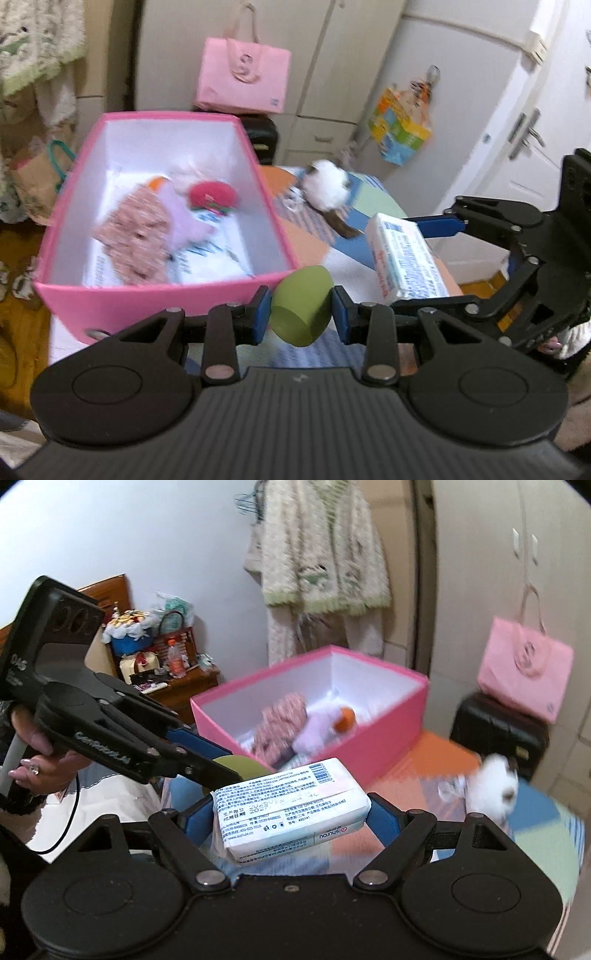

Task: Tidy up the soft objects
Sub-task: 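Carry the sponge and soap bar with both grippers over the pink box, then open both grippers to drop the sponge and soap bar into the box, then move both grippers from the box to the white plush cat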

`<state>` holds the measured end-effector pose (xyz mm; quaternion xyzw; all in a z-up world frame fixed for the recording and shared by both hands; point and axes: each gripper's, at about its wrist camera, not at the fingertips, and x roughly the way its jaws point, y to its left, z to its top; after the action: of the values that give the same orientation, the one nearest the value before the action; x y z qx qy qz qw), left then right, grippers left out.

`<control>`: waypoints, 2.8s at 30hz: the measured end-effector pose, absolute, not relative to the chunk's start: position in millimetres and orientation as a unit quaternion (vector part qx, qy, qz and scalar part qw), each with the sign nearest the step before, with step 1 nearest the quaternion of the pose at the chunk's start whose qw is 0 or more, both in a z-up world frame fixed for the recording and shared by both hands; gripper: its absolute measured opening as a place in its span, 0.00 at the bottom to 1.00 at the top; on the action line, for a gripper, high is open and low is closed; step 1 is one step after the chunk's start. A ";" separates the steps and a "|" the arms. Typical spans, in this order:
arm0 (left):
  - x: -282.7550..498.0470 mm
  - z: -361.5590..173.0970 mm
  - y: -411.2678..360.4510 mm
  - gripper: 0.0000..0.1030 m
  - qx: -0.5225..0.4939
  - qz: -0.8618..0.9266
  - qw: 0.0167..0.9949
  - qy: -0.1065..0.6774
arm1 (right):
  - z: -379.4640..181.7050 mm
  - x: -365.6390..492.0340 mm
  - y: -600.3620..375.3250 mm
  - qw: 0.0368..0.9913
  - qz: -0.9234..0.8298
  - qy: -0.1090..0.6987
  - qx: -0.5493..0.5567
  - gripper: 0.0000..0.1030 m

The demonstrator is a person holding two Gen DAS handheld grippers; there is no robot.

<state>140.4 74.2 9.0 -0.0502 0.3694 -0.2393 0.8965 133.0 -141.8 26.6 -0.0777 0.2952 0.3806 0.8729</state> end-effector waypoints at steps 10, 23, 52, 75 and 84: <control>186.4 12.7 120.4 0.33 -0.074 -0.195 0.915 0.345 | 39.1 178.2 -82.3 0.884 0.373 0.247 -0.137 0.85; 265.5 -7.9 135.0 0.34 -0.032 -0.109 0.930 0.348 | 1.0 253.9 -32.7 0.862 0.356 0.291 -0.214 0.85; 232.0 30.9 121.8 0.66 -0.009 -0.120 0.931 0.345 | 26.2 246.3 -84.3 0.878 0.374 0.264 -0.142 0.90; 173.1 58.7 -0.8 0.71 0.036 -0.272 0.892 0.359 | 25.1 160.6 -215.8 0.917 0.259 0.289 -0.096 0.90; 198.3 33.3 -50.7 0.72 0.025 -0.277 0.894 0.350 | -1.7 174.0 -232.5 0.920 0.256 0.285 -0.086 0.90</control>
<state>198.3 -50.7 33.3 0.0245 0.3502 -0.2771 0.8944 174.0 -232.5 -1.7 -0.0856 0.2849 0.2561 0.9197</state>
